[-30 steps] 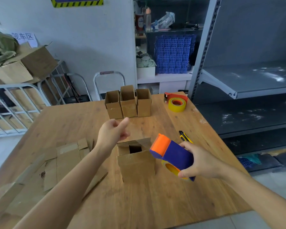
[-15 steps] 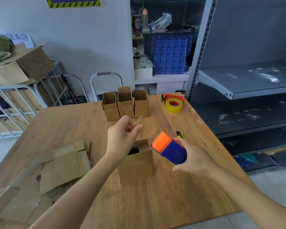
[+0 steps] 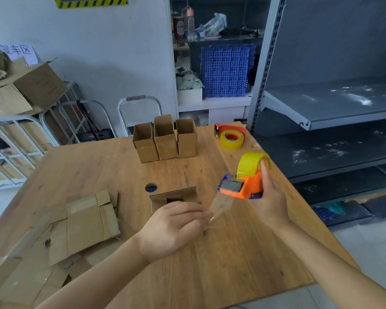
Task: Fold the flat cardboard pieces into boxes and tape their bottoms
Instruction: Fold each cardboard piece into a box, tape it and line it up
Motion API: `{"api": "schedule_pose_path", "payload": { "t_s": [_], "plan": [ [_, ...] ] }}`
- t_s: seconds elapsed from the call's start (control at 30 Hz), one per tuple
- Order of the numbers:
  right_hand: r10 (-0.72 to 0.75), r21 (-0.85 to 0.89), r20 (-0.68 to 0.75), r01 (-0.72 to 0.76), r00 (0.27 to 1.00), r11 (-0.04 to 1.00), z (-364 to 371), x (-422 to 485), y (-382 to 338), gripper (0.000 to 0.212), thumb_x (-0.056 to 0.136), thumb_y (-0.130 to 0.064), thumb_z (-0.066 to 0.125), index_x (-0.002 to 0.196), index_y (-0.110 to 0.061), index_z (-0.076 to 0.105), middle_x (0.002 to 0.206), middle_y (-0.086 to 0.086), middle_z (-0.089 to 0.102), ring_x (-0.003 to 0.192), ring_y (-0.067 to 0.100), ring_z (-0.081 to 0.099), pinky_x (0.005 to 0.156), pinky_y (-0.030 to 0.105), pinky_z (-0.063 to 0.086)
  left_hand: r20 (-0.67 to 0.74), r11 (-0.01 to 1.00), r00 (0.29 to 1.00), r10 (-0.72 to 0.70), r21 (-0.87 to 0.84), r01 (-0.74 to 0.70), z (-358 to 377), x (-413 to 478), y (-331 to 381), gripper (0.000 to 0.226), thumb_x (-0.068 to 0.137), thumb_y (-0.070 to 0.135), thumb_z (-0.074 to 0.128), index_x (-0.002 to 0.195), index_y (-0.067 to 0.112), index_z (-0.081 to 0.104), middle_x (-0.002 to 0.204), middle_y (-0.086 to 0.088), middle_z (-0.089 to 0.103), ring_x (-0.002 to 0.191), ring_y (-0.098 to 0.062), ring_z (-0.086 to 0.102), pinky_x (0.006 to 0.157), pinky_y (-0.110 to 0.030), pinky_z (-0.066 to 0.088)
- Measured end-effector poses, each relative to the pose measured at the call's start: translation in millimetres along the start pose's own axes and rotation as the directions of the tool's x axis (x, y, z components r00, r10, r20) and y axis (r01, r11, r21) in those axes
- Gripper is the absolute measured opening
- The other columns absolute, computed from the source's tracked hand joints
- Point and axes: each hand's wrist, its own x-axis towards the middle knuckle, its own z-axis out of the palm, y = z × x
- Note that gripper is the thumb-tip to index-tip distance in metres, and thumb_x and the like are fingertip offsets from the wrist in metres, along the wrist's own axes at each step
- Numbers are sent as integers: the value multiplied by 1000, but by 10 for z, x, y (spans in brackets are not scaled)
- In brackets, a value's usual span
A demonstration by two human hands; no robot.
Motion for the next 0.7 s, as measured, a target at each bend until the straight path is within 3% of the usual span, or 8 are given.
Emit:
{"api": "schedule_pose_path", "payload": {
  "t_s": [0.13, 0.27, 0.37, 0.47, 0.57, 0.7],
  "plan": [
    [-93, -40, -27, 91, 995, 995, 17, 10, 74, 99, 73, -10, 83, 148, -31, 22, 107, 20, 63, 93, 35, 61, 72, 31, 39, 61, 999, 997, -37, 18, 36, 2, -157, -44, 10, 88, 11, 69, 90, 2, 74, 111, -5, 71, 106, -21, 66, 74, -36, 57],
    [-218, -91, -31, 214, 976, 973, -36, 21, 97, 94, 67, -9, 80, 143, -16, 26, 98, 23, 62, 84, 39, 62, 69, 31, 38, 74, 997, 994, -76, 7, 76, -81, -256, -122, 13, 91, 11, 66, 94, 2, 74, 112, -3, 71, 104, -20, 67, 77, -34, 58],
    [-208, -99, -15, 206, 978, 974, -13, 48, 81, 93, 71, -6, 81, 144, -15, 23, 97, 22, 63, 87, 39, 62, 69, 32, 40, 54, 977, 986, -158, -138, 165, -84, -196, -32, 20, 95, 14, 59, 92, -1, 72, 105, -3, 72, 100, -19, 67, 81, -29, 56],
    [-167, -94, 2, 167, 986, 982, 51, 91, 91, 96, 77, -6, 79, 146, -24, 15, 100, 19, 63, 93, 36, 61, 71, 32, 41, 92, 903, 953, -288, -304, 302, -7, -164, 46, 16, 94, 17, 60, 100, 6, 70, 106, 0, 70, 103, -10, 64, 79, -28, 56],
    [-165, -107, 0, 164, 986, 981, 17, 141, 112, 100, 72, 0, 81, 148, -18, 18, 101, 20, 63, 96, 40, 59, 74, 35, 42, 133, 879, 925, -356, -290, 379, 5, -266, -69, 21, 94, 18, 58, 112, 11, 67, 124, 3, 64, 113, -9, 61, 84, -32, 56],
    [-232, -184, 24, 232, 972, 955, -126, 198, 66, 102, 63, 8, 84, 143, -13, 23, 95, 23, 65, 90, 46, 62, 69, 46, 52, 301, 957, 923, -240, -85, 277, -19, -417, -117, 48, 92, 17, 56, 139, 16, 50, 154, 6, 34, 129, -14, 48, 100, -29, 48]
  ]
}}
